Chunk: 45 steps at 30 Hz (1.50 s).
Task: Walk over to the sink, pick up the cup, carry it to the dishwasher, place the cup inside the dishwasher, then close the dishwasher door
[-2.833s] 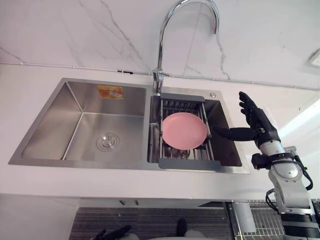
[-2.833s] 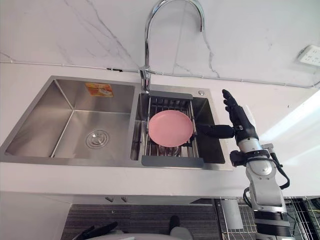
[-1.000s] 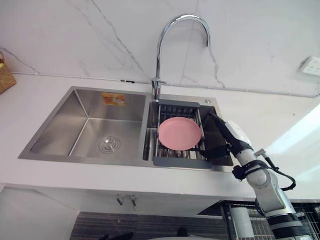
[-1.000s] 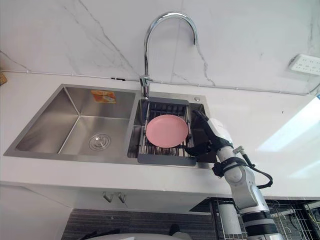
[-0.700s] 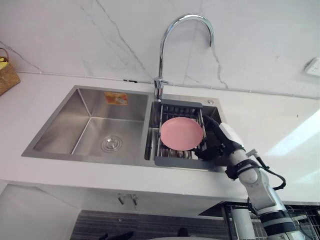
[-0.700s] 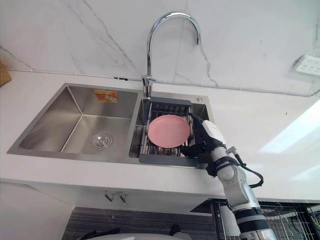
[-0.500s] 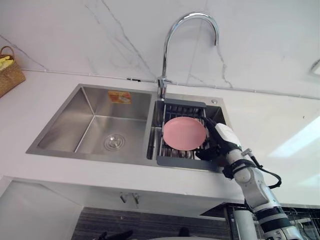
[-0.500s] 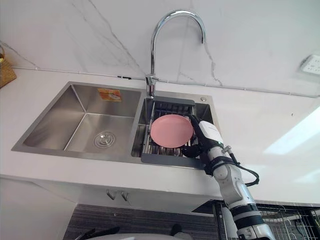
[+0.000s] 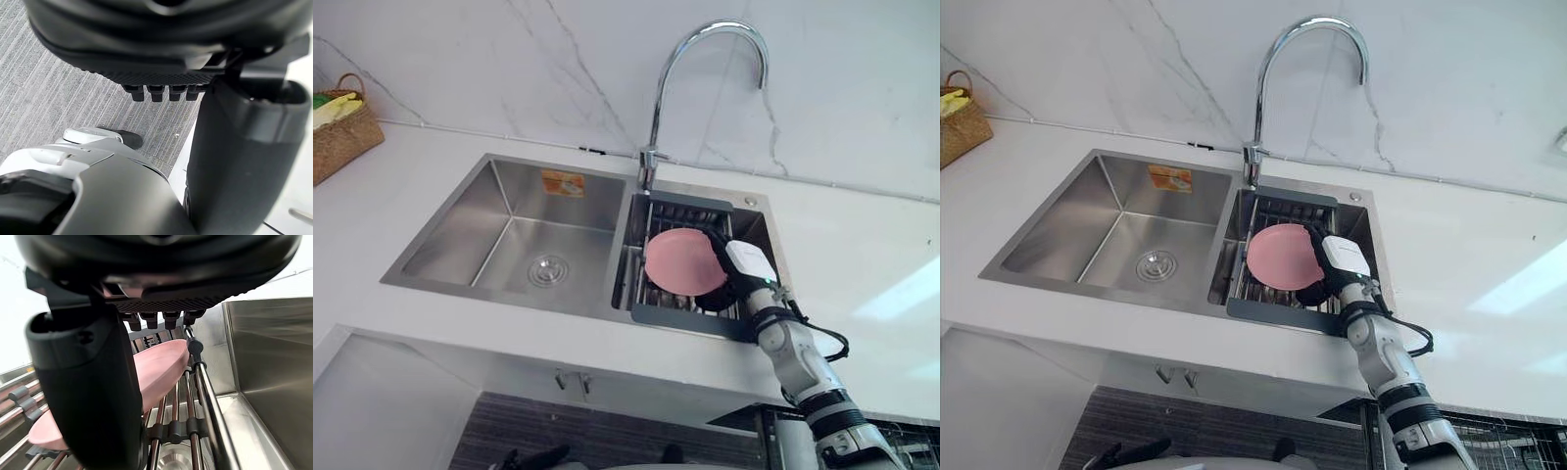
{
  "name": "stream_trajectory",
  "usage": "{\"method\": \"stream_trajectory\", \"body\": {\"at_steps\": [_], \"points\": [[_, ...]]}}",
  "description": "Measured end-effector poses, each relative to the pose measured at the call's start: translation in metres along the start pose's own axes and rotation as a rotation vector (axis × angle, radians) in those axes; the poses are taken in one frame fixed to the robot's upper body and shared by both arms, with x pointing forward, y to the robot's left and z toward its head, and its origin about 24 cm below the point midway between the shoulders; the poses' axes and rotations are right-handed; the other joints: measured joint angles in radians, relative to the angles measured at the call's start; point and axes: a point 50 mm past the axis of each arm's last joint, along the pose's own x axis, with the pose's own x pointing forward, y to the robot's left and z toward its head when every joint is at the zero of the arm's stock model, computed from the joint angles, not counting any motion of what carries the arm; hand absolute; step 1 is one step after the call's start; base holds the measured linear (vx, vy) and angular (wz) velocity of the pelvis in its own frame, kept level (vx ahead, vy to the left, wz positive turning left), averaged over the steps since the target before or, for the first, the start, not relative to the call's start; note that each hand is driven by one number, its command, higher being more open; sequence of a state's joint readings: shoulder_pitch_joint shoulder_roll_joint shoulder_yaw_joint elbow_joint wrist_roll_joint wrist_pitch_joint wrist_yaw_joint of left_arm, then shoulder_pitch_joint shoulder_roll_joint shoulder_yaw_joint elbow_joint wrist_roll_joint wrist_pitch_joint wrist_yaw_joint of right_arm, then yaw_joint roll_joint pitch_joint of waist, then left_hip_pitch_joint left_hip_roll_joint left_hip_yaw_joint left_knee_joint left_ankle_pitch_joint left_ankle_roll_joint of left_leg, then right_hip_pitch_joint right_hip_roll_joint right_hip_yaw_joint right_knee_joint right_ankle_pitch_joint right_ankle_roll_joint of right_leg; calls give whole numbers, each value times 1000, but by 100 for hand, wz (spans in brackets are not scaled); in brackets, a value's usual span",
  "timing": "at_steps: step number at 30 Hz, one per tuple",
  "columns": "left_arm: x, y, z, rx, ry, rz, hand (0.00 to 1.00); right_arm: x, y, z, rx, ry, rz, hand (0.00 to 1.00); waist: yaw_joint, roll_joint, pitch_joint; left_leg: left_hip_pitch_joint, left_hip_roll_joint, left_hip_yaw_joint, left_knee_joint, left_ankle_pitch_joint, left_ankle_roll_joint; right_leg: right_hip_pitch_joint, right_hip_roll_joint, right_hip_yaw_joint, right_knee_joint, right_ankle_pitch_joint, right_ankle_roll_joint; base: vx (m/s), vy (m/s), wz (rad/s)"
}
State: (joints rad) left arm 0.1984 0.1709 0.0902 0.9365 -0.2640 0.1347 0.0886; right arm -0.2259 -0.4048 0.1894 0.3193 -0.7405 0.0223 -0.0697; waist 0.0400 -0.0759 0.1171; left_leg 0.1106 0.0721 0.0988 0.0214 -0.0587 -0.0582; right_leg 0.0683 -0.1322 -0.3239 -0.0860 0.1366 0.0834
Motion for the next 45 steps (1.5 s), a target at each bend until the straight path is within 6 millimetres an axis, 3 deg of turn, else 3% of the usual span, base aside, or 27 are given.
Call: {"method": "stream_trajectory", "body": {"at_steps": [3,4,13,17,32,41,42,45], "points": [[0,-1,2,0,-10,-4,100,2,0,1,-2,-16,-15,100,2,-5,11,0,-3,-2,0,1,1,1,-3,-2,0,1,1,-38,8,4],[0,0,2,2,-12,-3,100,2,1,2,-6,-27,-23,0,3,-7,12,-1,-3,-2,0,1,2,1,-3,-2,0,1,1,-31,6,0],[0,3,6,17,-31,-5,100,-2,7,5,-72,-136,-9,0,3,-23,21,-2,-4,-7,2,5,2,4,-4,-6,-2,0,4,-34,-4,1],[-1,1,8,32,-48,-21,100,-1,1,9,-67,-168,-140,0,6,-16,27,-13,-3,-11,0,14,0,-3,-4,-16,-4,-3,5,-58,-14,6],[-1,-3,10,74,-62,-83,100,-1,-11,31,-50,-322,-215,0,27,-7,32,-13,-7,-14,4,13,1,-3,-7,-13,0,5,0,-2,-1,0],[-1,-4,11,88,-72,-83,100,0,-13,32,-64,-318,-224,0,27,2,38,-14,-6,-16,6,13,1,-2,-7,-15,-4,4,0,0,0,0],[-1,-4,11,88,-72,-84,100,0,-13,30,-69,-306,-225,100,27,4,39,-15,-6,-17,6,13,1,-2,-7,-16,-3,4,0,0,0,0],[-1,-4,12,88,-74,-84,100,1,-13,26,-85,-273,-225,100,27,4,39,-15,-6,-17,5,13,1,-2,-7,-16,0,5,0,0,0,0]]}}
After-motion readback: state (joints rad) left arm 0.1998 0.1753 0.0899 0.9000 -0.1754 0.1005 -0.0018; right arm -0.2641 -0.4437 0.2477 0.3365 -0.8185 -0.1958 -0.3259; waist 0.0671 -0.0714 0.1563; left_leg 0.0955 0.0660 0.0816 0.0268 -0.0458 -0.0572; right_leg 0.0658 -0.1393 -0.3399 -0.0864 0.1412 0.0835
